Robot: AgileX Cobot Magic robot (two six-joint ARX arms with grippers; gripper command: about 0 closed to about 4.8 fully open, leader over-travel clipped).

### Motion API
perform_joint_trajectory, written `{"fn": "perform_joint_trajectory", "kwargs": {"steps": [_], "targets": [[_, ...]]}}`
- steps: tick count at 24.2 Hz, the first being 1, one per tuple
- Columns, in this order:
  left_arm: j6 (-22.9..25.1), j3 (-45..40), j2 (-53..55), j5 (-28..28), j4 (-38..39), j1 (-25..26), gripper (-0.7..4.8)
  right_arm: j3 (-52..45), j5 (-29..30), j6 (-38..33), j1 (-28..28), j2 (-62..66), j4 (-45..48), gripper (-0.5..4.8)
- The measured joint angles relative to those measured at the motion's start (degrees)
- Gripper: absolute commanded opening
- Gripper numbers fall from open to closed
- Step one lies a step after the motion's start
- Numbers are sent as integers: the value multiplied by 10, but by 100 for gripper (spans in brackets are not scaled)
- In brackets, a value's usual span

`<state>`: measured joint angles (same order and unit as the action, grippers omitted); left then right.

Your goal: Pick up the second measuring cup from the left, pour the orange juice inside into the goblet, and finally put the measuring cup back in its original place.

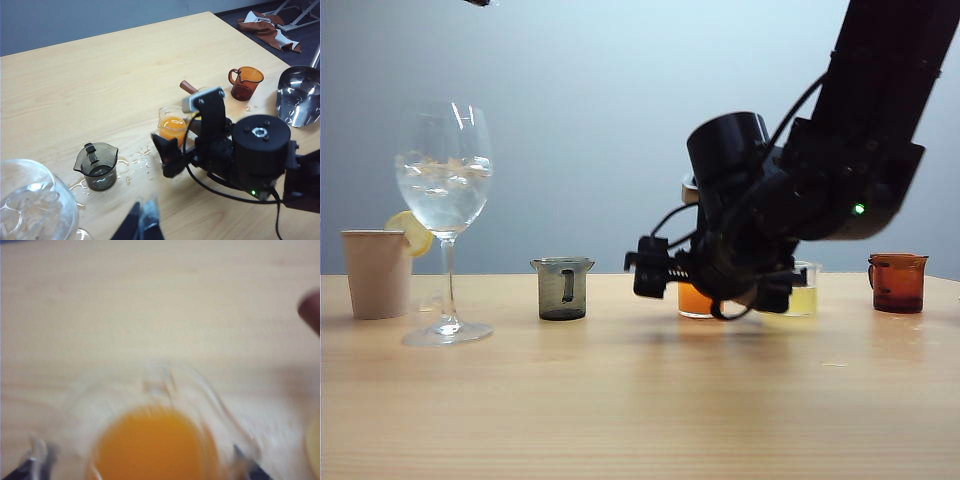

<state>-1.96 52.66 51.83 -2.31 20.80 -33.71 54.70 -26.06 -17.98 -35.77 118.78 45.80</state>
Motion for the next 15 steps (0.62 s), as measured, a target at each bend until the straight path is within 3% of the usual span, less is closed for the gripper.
{"fn": "perform_joint_trajectory", "kwargs": {"steps": [15], "targets": [[0, 0, 0, 0, 0, 0, -3, 33, -9, 13, 10, 37, -6, 479]]}}
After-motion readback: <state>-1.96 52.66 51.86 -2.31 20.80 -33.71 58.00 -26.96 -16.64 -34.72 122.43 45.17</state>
